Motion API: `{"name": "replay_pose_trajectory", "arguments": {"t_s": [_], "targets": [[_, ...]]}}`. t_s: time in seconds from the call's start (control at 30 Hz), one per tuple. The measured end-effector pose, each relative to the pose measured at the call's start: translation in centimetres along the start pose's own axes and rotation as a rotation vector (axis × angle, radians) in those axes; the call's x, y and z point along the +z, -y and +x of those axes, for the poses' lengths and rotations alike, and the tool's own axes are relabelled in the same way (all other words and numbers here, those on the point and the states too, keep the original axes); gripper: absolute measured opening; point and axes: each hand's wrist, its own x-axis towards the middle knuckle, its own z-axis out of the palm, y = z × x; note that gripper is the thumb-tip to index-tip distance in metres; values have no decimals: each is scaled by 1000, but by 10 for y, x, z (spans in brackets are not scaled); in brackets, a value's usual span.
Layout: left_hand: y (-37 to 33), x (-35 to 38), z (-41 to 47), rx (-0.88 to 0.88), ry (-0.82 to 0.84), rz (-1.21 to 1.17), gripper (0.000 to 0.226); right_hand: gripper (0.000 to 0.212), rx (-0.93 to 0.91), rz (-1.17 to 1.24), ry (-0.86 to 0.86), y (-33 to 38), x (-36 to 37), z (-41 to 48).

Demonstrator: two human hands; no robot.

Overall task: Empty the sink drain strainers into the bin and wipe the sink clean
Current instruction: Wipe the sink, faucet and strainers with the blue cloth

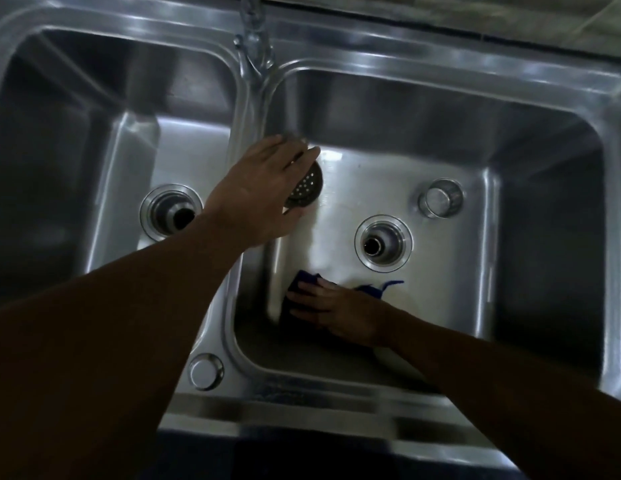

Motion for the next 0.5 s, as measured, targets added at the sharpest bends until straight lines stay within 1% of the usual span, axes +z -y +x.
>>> {"name": "replay_pose_trajectory", "arguments": {"t_s": [0.07, 0.13, 0.2, 0.23, 0.3, 0.37, 0.47, 0.5], "targets": [[0, 0, 0, -6, -5, 10, 83, 52, 20, -13, -25, -5, 2, 1], [0, 1, 0, -3, -8, 15, 84, 50, 185, 10, -110, -13, -6, 18], [0, 2, 1, -1, 8, 24, 86, 55, 340, -9, -210, -27, -20, 38], [0, 2, 1, -1, 25, 25, 87, 59, 392, -29, -223, -32, -26, 47], [0, 2, 1, -10, 35, 19, 88, 65, 464, 5, -254, -30, -29, 56], [1, 2, 2, -21, 28, 14, 89, 63, 439, 59, -305, -17, -22, 50], [2, 3, 2, -23, 25, 5, 88, 51, 248, 19, -226, 2, -6, 14], [3, 4, 2, -22, 26, 3, 88, 48, 218, -24, -219, 2, -3, 0]]}}
